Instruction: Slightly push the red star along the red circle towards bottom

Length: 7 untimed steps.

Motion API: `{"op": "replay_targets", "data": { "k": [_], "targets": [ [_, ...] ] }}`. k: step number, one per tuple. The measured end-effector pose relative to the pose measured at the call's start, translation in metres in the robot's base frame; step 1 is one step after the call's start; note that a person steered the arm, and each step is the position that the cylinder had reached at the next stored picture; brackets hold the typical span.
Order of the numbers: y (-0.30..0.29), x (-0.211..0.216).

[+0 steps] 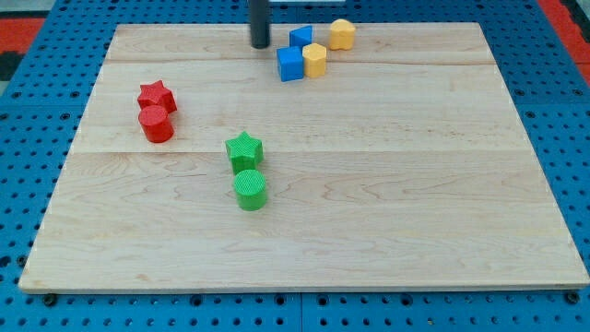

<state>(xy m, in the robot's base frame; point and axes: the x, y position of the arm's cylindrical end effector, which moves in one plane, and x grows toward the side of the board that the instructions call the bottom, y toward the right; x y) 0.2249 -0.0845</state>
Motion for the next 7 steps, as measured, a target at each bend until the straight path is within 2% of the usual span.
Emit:
{"op": "replay_targets", "data": {
  "k": [1, 2, 6, 7],
  "targets": [
    [-0.031, -0.016],
    [-0.032, -0.032],
    [-0.030, -0.032],
    [-0.033, -0.018]
  ]
}}
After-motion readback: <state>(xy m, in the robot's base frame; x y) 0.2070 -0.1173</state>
